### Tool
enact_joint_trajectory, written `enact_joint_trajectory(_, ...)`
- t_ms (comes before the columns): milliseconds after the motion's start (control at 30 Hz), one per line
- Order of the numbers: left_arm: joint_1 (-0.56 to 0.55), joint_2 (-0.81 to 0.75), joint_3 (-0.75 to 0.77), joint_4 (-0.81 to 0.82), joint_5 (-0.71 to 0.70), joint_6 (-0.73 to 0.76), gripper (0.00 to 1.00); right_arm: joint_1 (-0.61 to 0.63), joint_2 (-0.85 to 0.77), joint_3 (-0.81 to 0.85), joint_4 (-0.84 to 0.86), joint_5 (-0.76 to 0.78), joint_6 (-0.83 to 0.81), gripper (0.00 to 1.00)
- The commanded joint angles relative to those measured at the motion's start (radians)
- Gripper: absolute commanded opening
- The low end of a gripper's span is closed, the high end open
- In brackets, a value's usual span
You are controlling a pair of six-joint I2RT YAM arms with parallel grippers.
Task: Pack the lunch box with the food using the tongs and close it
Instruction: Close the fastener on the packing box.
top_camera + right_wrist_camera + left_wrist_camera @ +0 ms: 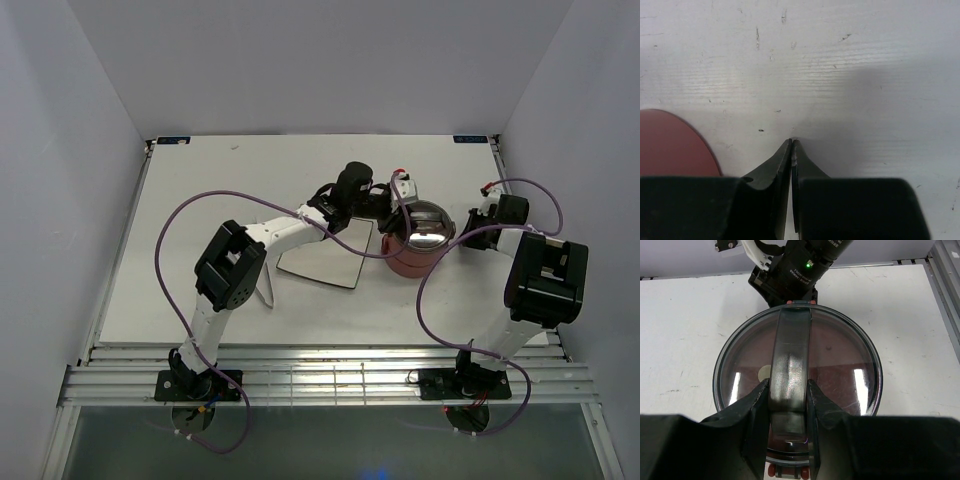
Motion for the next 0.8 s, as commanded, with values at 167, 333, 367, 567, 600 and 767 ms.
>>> enact_joint_trajectory(167,0.007,0.034,0.005,-0.067,0.1,-0.004,0.0,0.116,0.041,0.017,0.043,-0.293,0.08,0.08)
enact_joint_trajectory(333,0.009,0.037,-0.004,-0.058,0.111,-0.03,0.0,0.046,-0.003,-0.051,0.101,-0.284,0.178,0.08)
enact_joint_trajectory(367,0.009,0.036,-0.009,-0.054,0.108,-0.033,0.0,0.029,-0.006,-0.055,0.099,-0.274,0.189,0.08)
enact_joint_trajectory(567,0.009,0.039,0.001,-0.049,0.103,-0.053,0.0,-0.04,-0.086,-0.042,-0.077,-0.02,0.117,0.08)
enact_joint_trajectory(600,0.007,0.039,0.004,-0.05,0.102,-0.053,0.0,-0.039,-0.092,-0.039,-0.092,-0.008,0.112,0.08)
enact_joint_trajectory(767,0.009,0.045,0.007,-0.037,0.109,-0.081,0.0,0.03,-0.107,-0.011,-0.145,-0.003,0.104,0.08)
